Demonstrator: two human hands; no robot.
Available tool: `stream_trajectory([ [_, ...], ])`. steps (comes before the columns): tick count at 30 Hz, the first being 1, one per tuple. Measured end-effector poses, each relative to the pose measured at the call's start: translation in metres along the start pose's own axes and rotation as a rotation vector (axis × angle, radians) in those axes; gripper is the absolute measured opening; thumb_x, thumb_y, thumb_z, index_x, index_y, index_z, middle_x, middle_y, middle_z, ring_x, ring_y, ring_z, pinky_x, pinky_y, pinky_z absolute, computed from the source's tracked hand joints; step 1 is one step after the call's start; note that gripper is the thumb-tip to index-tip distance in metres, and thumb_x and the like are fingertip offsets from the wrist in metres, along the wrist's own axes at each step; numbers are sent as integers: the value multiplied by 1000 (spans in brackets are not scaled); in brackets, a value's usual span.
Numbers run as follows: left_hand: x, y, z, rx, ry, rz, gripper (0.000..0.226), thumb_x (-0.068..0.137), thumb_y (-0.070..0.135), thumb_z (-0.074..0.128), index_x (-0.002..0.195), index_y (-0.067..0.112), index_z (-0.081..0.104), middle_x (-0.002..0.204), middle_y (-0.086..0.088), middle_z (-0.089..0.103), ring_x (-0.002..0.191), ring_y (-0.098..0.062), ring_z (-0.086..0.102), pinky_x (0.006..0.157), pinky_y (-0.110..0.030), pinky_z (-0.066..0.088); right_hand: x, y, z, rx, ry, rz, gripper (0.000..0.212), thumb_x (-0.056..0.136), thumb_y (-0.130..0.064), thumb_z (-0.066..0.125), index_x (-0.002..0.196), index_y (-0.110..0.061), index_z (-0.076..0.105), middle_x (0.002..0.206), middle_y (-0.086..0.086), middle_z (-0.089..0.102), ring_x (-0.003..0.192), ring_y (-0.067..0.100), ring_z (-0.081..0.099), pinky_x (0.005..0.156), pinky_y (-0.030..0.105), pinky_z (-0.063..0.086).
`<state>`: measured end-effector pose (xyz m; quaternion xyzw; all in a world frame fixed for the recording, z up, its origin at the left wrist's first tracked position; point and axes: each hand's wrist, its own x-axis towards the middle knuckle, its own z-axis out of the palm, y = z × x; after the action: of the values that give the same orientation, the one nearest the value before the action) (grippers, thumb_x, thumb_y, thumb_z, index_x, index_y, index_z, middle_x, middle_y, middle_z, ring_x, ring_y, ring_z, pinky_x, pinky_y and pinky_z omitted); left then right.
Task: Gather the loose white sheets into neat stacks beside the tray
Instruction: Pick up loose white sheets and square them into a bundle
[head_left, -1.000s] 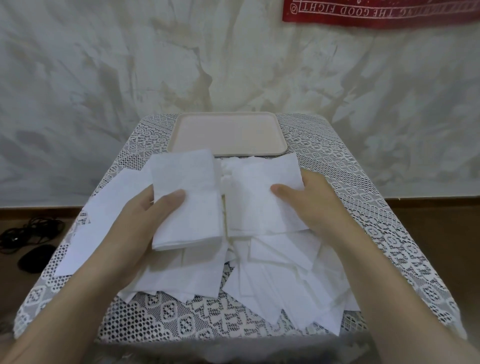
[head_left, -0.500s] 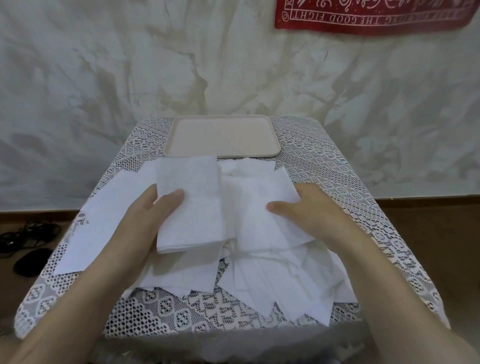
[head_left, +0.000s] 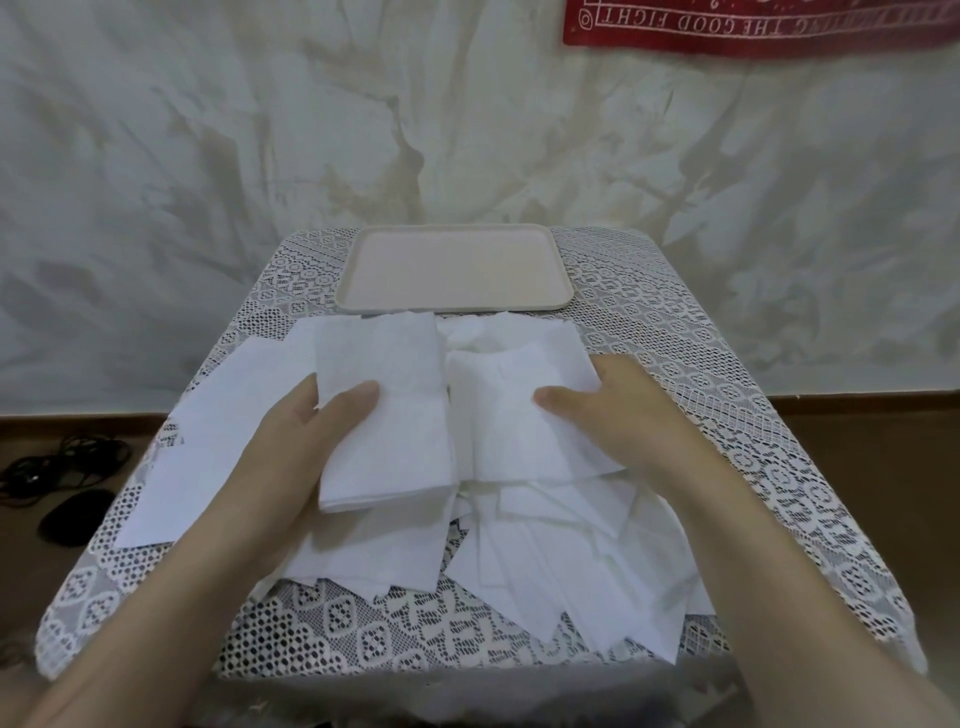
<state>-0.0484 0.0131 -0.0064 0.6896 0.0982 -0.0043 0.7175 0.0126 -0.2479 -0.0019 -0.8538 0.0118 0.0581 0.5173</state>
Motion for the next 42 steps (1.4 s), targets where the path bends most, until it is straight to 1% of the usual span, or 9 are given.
stream_trajectory([
  [6, 1, 0, 0, -8, -7, 17, 45, 87, 41, 65, 128, 22, 67, 113, -6, 80, 102, -28, 77, 85, -44, 56, 1, 2, -4, 29, 39, 49, 16, 87, -32, 77, 92, -17, 74, 88, -1, 78, 83, 23, 75, 83, 47, 62],
  [9, 0, 0, 1, -11, -7, 21, 43, 88, 39, 65, 128, 22, 67, 114, -6, 79, 103, -28, 77, 86, -45, 57, -1, -1, 1, -46, -8, 86, 23, 83, -40, 79, 92, -19, 74, 86, -2, 77, 82, 22, 75, 81, 45, 62],
  [13, 0, -1, 0, -16, -6, 23, 41, 89, 39, 64, 127, 21, 68, 113, -6, 80, 102, -28, 77, 85, -45, 57, 0, -3, 6, -61, 11, 38, 16, 84, -32, 79, 90, -19, 73, 88, -3, 77, 85, 23, 74, 86, 45, 59],
  [17, -1, 0, 0, -22, -16, 34, 41, 90, 39, 64, 127, 21, 67, 112, -6, 80, 99, -25, 78, 82, -43, 56, -2, -3, -1, 64, 67, -89, 2, 91, -21, 73, 93, -22, 73, 85, -8, 77, 81, 12, 73, 73, 32, 57],
  [22, 1, 0, 2, 4, -1, 60, 46, 86, 43, 67, 127, 22, 68, 112, -6, 80, 101, -28, 77, 86, -45, 56, -9, -2, -13, 269, 34, -131, 13, 95, -8, 68, 94, -20, 73, 77, -15, 77, 68, 0, 72, 58, 14, 52],
  [28, -2, -4, 12, 85, 25, 121, 26, 100, 33, 65, 126, 27, 66, 113, 4, 80, 103, -21, 77, 87, -44, 58, -22, -20, -14, 516, -63, -113, 19, 93, -11, 70, 111, -10, 75, 104, 5, 79, 97, 23, 76, 85, 37, 61],
  [35, -7, -4, 21, 95, 38, 178, 34, 104, 50, 50, 125, 30, 66, 107, 16, 78, 97, -1, 73, 75, -22, 52, -37, -28, 28, 219, -30, -164, 3, 91, -22, 75, 93, -20, 76, 87, -8, 79, 77, 13, 76, 68, 30, 59],
  [39, -8, -5, 20, 58, 55, 166, 52, 86, 71, 46, 113, 34, 69, 111, 15, 76, 105, -1, 71, 93, -32, 52, -35, -27, 41, 199, 12, -158, 4, 90, -26, 76, 88, -27, 73, 86, -17, 77, 79, 7, 75, 77, 34, 60],
  [42, -7, -5, 18, 65, 33, 151, 52, 87, 71, 56, 119, 32, 67, 109, 12, 78, 103, -6, 74, 96, -41, 55, -36, -28, 45, 196, 36, -161, 3, 89, -27, 76, 89, -26, 73, 88, -14, 78, 83, 10, 75, 85, 43, 61],
])
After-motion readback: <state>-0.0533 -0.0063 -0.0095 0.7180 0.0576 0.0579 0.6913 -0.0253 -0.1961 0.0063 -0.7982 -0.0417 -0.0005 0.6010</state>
